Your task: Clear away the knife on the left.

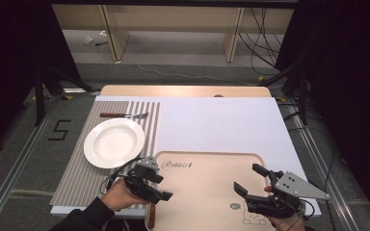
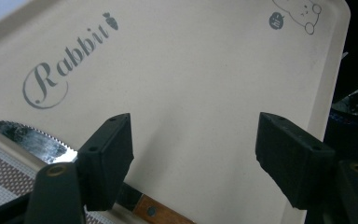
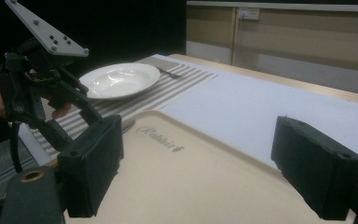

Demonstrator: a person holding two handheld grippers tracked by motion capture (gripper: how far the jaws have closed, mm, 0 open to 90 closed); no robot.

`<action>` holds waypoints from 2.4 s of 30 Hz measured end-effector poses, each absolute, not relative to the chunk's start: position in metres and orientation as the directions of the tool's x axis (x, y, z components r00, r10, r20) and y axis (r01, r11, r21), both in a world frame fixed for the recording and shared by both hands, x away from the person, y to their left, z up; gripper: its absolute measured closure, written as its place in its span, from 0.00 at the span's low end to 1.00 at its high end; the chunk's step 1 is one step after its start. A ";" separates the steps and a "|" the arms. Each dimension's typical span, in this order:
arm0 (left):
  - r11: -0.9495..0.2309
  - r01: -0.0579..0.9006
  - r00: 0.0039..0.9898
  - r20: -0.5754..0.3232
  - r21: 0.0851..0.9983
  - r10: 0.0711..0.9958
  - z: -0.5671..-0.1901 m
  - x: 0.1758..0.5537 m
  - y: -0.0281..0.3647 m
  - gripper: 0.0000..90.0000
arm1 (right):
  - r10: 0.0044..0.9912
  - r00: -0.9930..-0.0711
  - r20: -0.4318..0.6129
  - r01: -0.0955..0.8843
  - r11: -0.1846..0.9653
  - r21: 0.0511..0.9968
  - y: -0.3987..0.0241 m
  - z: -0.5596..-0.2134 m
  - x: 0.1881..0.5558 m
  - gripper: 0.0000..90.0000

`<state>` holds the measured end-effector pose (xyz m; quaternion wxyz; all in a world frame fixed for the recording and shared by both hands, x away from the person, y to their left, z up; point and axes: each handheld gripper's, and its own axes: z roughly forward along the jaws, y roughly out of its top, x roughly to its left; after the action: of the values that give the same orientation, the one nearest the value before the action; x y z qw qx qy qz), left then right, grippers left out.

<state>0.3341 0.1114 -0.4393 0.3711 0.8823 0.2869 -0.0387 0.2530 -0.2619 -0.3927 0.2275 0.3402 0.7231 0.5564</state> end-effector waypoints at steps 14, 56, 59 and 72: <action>-0.402 0.471 0.843 -0.266 0.785 0.468 -0.423 0.327 0.128 0.25 | 0.746 -0.665 0.049 0.239 0.150 0.960 -0.262 -0.393 0.253 0.20; -0.197 0.396 0.800 -0.232 0.897 0.553 -0.416 0.303 0.173 0.19 | 0.745 -0.666 0.048 0.238 0.151 0.959 -0.261 -0.392 0.252 0.20; -0.197 0.398 0.799 -0.233 0.896 0.554 -0.416 0.303 0.173 0.19 | 0.745 -0.665 0.048 0.239 0.151 0.959 -0.261 -0.392 0.252 0.20; -0.205 0.396 0.803 -0.230 0.895 0.549 -0.416 0.303 0.172 0.19 | 0.744 -0.666 0.047 0.238 0.152 0.959 -0.261 -0.392 0.253 0.20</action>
<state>0.3028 0.1719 -0.4161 0.5512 0.7732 0.3058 0.0694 0.2525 -0.2613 -0.3925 0.2277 0.3390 0.7241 0.5558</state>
